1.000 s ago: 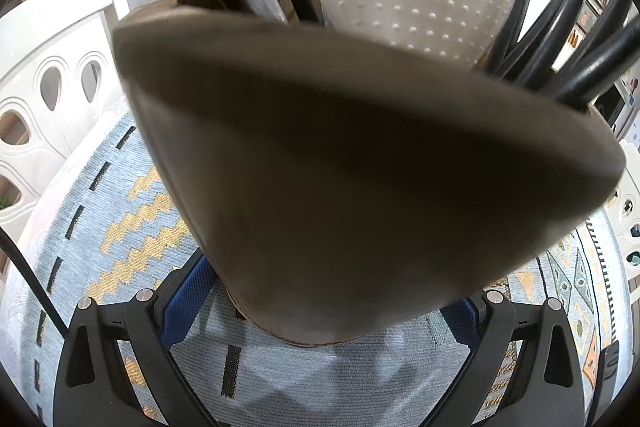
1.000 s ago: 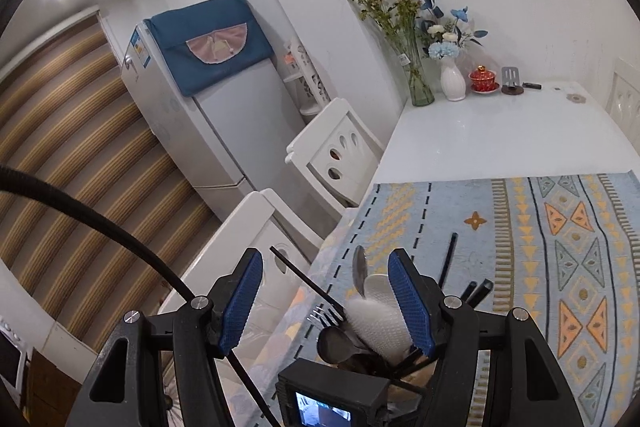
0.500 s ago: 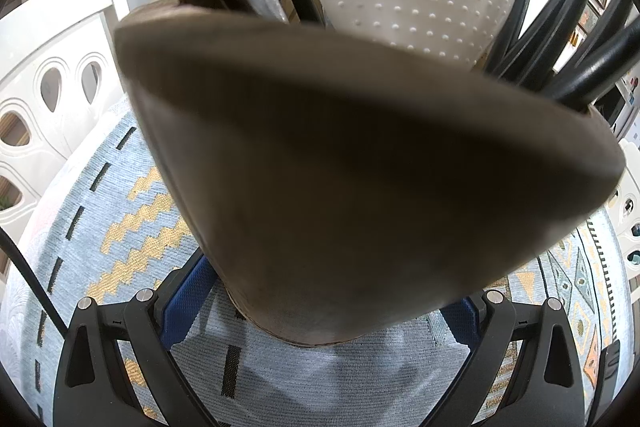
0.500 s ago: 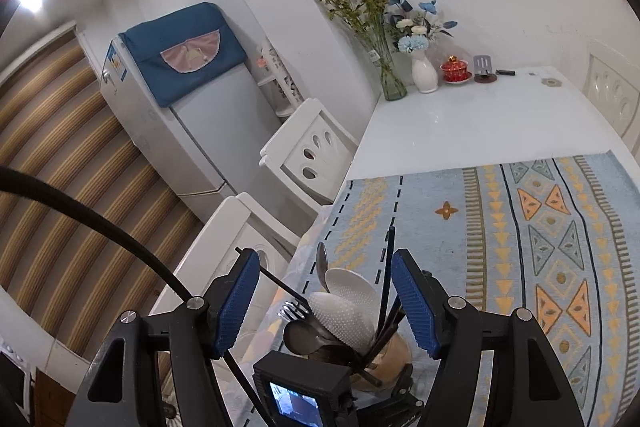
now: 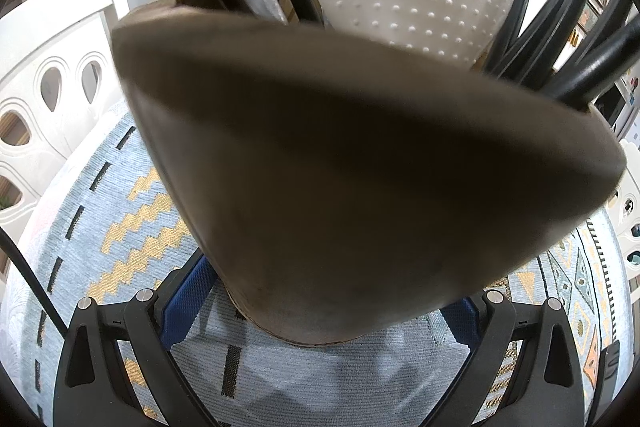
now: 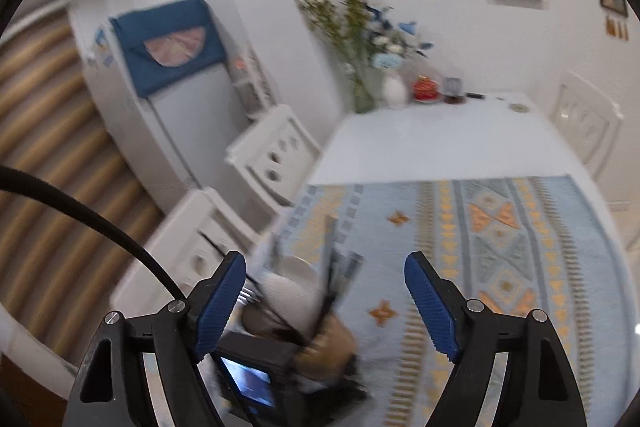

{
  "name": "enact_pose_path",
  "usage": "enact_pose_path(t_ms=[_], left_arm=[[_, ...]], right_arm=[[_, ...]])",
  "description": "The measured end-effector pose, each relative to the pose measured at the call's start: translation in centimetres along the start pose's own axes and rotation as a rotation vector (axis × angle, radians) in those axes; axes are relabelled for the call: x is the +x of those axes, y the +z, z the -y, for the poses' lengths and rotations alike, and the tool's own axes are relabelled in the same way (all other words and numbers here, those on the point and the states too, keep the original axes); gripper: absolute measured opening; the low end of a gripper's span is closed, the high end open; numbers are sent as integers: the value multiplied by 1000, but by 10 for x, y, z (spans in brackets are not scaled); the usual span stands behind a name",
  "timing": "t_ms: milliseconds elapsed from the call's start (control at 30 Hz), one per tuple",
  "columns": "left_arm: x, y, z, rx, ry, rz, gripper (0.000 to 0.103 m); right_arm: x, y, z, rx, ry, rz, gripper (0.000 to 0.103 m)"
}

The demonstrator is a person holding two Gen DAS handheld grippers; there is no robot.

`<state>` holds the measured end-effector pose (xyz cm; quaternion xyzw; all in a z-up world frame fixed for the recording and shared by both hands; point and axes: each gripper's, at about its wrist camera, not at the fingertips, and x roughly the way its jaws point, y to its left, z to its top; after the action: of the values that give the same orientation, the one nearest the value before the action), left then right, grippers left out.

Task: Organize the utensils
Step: 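Lower the wooden cup onto the runner and open the left gripper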

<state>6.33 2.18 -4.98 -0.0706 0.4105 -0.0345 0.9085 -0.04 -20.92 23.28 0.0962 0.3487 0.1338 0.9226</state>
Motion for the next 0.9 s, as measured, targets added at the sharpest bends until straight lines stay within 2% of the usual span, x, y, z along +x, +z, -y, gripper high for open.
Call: enact_pose_path(t_ms=[133,267,333,700,900], left_arm=[[2,0,0,-4,-5,-9,100],[3,1,0,-8,-11,-13,100],[4,2,-1,-10,-13,-17,100],[7,2,-2,-7,-11,-21,101],[7,3,-3,-7,-10,-21,101]], right_arm=[[6,-17,37,125,-57,-88,80],[7,-36,73,278,-83,-144,80],[7,-45,86,316,-111,-169,80],[18,-100,85,336,-203,-342,80],[4,-107,88,379,-242,-362,80]])
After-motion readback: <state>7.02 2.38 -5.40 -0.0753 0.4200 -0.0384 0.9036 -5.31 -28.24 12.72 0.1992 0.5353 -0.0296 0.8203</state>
